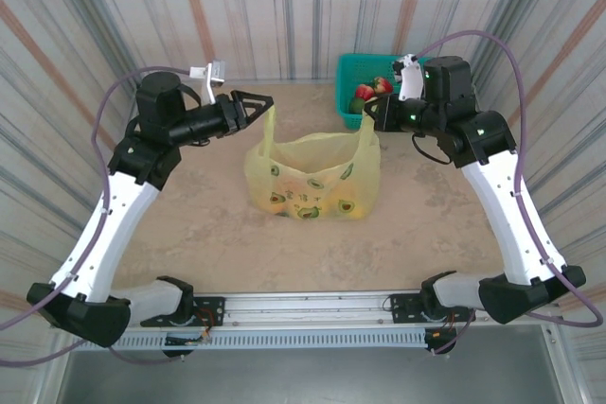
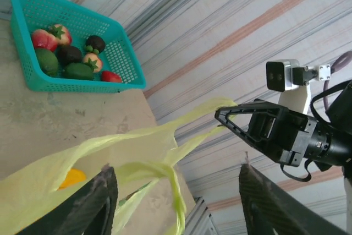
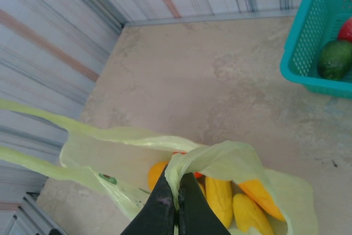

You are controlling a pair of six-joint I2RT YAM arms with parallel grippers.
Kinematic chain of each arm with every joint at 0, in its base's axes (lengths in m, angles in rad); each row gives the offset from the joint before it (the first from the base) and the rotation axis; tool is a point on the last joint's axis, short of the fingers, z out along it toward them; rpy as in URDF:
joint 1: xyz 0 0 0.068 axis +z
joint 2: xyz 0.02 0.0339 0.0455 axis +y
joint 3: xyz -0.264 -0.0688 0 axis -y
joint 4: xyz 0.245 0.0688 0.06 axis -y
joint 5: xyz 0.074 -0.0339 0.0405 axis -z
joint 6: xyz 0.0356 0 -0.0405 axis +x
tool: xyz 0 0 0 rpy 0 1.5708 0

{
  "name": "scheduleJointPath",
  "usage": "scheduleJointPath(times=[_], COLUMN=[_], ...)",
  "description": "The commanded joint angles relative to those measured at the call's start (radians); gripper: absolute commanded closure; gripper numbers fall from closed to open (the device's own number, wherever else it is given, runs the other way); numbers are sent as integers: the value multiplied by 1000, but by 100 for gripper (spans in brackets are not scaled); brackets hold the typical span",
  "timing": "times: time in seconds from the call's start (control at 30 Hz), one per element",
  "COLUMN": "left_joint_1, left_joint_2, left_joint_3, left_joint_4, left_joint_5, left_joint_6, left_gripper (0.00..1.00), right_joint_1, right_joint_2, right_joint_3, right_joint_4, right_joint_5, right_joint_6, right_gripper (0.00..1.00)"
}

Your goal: Place the fake fruits into the plastic bag and tie a complex knot

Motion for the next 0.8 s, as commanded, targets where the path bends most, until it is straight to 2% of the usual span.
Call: scheduleJointPath(times=[0.0, 0.13, 0.2, 0.23, 0.3, 0.37, 0.4, 0.53, 0.67, 0.77], left_joint_1=[-8, -37, -67, -76, -96, -101, -99, -99, -99, -104], left_joint_2=[-78, -147, -195, -227, -326, -399, -409, -327, -228, -120], left_joint_3=[-27, -109, -185, -237, -427, -575, -616, -649, -684, -641], left_joint_4=[-45, -20, 16, 68, 275, 463, 499, 532, 739, 825], left_joint_5=[-61, -87, -104, -107, -144, -208, -228, -177, -184, -113], left_joint_6=[208, 397, 536, 583, 670, 698, 723, 800, 755, 711], left_gripper=[32, 27, 21, 18, 11, 3, 2, 3, 3, 6], right_joint_1=[-4, -4, -4, -5, -5, -5, -5, -3, 0, 6], right_joint_2=[-7, -11, -18, -19, -13, -3, 0, 6, 9, 11], right_joint_3=[30, 26, 15, 12, 16, 27, 30, 34, 40, 39], right_joint_4=[11, -18, -20, -23, -39, -61, -70, -92, -102, -102], right_joint_5=[-28, 3, 9, 3, -5, -13, -21, -44, -70, -81], right_joint_6=[-3, -13, -7, -3, 2, 2, 1, -5, -10, -16], right_gripper=[100, 100, 100, 100, 100, 100, 100, 100, 100, 100])
